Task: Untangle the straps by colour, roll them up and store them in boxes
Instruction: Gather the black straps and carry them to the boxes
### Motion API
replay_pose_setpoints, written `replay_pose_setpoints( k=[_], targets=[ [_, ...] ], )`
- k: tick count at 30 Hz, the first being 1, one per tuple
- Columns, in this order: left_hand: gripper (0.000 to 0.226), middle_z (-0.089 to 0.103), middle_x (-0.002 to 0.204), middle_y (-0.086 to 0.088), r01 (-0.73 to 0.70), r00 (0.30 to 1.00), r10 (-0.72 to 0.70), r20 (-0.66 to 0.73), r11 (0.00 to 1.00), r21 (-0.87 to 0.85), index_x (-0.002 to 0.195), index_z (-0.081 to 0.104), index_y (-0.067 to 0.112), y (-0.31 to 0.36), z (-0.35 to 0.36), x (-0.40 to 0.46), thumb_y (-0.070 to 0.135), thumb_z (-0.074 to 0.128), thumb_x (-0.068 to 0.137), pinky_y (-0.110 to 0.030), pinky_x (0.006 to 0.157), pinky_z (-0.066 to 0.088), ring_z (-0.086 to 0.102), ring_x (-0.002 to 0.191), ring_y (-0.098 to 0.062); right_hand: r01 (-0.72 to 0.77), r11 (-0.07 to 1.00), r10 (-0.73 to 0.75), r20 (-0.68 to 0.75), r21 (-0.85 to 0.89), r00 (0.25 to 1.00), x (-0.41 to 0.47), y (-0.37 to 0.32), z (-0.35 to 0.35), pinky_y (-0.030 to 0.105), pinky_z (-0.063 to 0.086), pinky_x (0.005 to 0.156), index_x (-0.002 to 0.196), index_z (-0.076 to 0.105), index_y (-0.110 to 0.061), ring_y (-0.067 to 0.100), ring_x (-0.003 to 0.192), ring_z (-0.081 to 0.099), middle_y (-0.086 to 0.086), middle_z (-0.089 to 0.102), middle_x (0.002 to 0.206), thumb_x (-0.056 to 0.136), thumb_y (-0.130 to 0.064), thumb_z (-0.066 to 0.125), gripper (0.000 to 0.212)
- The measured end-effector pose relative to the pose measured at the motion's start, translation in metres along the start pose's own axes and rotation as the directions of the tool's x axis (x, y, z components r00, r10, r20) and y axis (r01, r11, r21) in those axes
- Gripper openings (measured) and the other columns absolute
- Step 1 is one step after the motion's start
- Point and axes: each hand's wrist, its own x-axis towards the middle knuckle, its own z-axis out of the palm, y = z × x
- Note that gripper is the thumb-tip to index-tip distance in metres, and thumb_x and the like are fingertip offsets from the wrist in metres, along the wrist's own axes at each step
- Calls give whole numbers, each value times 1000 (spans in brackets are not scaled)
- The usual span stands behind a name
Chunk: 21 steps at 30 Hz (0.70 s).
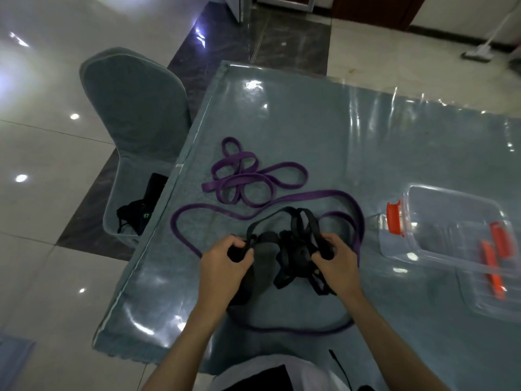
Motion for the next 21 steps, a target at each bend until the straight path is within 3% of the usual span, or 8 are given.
replay_pose_setpoints(
  k=[3,7,9,12,16,21],
  targets=[
    [14,72,87,25,13,1000,-15,-19,996,-85,85,72,31,16,0,3,29,86,87,-12,72,55,69,86,3,36,999,-34,-55,37,998,2,-18,-22,10,52,61,108,73,-32,1,69,72,-15,75,79,86,-3,76,36],
    [15,74,82,16,22,999,-27,-23,985,-172,84,73,25,44,5,1,28,87,87,-17,71,55,70,82,-1,113,985,-98,-118,132,988,-11,-32,-50,46,65,69,110,74,-21,25,66,76,2,78,80,88,1,75,32],
    [14,76,86,12,-3,1000,0,-16,980,-199,86,74,23,60,8,-6,26,88,87,-22,76,57,71,85,-3,161,968,-128,-175,190,976,-23,-33,-62,42,65,70,103,74,-24,22,69,77,-4,79,83,88,5,75,33],
    [16,76,86,14,-62,998,62,-9,969,-238,84,73,24,86,14,-22,23,89,85,-15,78,56,71,88,0,186,940,-117,-243,285,963,-48,-29,-83,19,58,72,98,75,-24,0,78,73,-17,78,87,87,10,73,35],
    [18,76,90,21,-152,986,165,24,951,-271,83,73,23,119,33,-52,17,89,84,-6,77,51,71,89,4,169,896,-45,-295,411,955,-85,-16,-120,38,63,81,96,80,-29,18,94,76,-4,81,95,86,10,72,41],
    [19,76,89,25,-190,967,230,109,937,-295,82,73,26,153,76,-99,16,89,83,-5,73,50,71,86,8,149,861,32,-345,485,938,-130,12,-173,38,65,79,99,80,-34,21,94,78,-2,81,97,78,-16,74,28]
  ],
)
